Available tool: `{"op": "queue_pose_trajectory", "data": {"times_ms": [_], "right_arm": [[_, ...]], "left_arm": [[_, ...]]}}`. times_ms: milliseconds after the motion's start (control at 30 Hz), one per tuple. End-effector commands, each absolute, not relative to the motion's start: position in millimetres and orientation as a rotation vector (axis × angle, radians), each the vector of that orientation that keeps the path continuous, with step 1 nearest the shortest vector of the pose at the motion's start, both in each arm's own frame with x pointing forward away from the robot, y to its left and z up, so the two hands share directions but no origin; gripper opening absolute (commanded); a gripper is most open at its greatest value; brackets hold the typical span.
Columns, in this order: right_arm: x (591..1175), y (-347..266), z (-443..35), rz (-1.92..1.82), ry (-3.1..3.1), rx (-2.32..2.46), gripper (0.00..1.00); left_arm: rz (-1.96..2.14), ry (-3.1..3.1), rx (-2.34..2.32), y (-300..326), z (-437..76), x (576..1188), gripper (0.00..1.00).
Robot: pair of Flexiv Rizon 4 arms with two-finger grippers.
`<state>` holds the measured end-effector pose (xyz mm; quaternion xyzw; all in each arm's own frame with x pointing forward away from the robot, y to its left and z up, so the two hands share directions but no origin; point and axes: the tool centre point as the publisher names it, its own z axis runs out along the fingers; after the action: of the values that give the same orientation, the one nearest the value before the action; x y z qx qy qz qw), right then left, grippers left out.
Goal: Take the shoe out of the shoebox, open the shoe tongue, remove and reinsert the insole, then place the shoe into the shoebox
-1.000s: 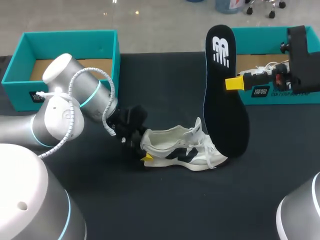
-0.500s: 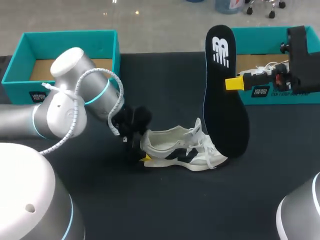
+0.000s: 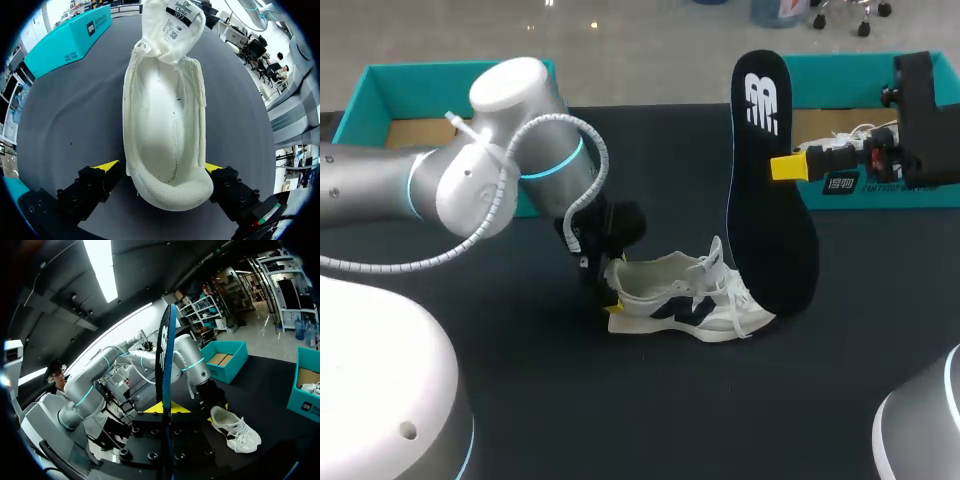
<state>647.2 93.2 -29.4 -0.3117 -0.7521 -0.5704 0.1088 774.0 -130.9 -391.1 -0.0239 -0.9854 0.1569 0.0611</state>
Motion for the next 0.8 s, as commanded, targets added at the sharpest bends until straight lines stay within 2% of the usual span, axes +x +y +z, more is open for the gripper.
{"op": "queue_pose_trajectory", "data": {"times_ms": [33,800], "right_arm": [[649.2,94.8,-29.8,-1.673,-2.212,-0.917,0.0],[649.2,94.8,-29.8,-1.673,-2.212,-0.917,0.0]], "left_arm": [[0.287,-3.005,-0.097,-131.2,-376.1,771.2,1.0],[0.232,-3.074,-0.086,-113.2,-318.6,761.6,1.0]]}}
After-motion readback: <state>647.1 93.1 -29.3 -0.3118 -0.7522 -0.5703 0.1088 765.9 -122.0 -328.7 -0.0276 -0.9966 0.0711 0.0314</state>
